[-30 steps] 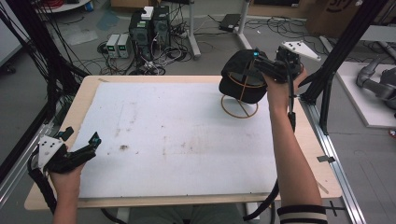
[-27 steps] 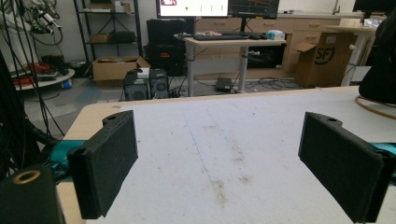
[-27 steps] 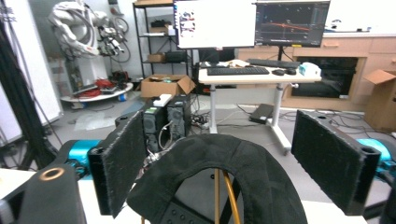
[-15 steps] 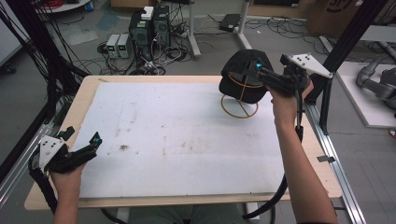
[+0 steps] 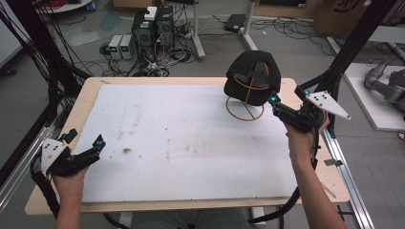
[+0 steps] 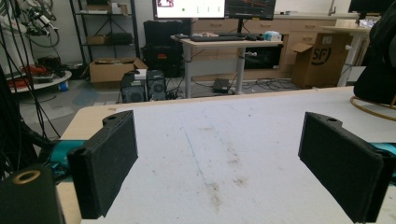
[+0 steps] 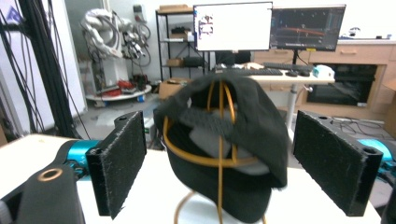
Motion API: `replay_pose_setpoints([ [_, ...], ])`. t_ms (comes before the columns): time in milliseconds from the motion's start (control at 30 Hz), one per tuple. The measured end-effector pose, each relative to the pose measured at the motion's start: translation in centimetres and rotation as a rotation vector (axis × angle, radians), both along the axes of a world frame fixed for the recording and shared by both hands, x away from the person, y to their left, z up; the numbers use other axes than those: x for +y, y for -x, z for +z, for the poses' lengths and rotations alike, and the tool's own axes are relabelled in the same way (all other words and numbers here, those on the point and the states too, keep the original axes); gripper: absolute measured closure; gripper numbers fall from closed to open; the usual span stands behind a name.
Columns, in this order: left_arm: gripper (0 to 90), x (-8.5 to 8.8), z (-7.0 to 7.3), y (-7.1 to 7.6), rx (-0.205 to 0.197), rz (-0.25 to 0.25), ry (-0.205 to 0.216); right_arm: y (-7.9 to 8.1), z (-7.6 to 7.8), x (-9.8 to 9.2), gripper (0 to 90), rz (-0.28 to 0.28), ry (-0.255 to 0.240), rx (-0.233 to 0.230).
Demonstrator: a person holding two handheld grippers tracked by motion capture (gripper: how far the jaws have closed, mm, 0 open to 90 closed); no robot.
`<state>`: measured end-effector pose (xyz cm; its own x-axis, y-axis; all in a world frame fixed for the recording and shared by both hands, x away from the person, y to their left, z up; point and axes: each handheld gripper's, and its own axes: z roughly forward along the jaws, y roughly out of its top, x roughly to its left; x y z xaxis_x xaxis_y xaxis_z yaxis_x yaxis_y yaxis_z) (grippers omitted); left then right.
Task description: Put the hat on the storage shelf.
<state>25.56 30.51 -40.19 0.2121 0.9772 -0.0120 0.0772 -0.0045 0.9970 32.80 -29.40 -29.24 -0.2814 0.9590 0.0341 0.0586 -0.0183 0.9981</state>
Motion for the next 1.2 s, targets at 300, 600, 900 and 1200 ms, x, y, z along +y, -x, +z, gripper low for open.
replay_pose_setpoints([
  [300, 12.0, -0.1, 0.0, -0.1, 0.000, -0.002, 0.001, 1.9, -3.5, -1.5, 14.5, -0.025, -0.011, 0.040],
  [600, 12.0, -0.2, 0.0, -0.1, -0.001, -0.005, 0.000, 3.5, -7.2, -2.6, 13.4, -0.040, -0.024, 0.069],
  [900, 12.0, -0.2, 0.0, -0.1, -0.004, -0.009, -0.001, 4.7, -9.8, -3.6, 12.9, -0.036, -0.029, 0.076],
  [1200, 11.8, -0.4, 0.0, -0.3, -0.012, -0.023, -0.002, 5.0, -11.3, -3.7, 12.7, -0.018, -0.025, 0.075],
])
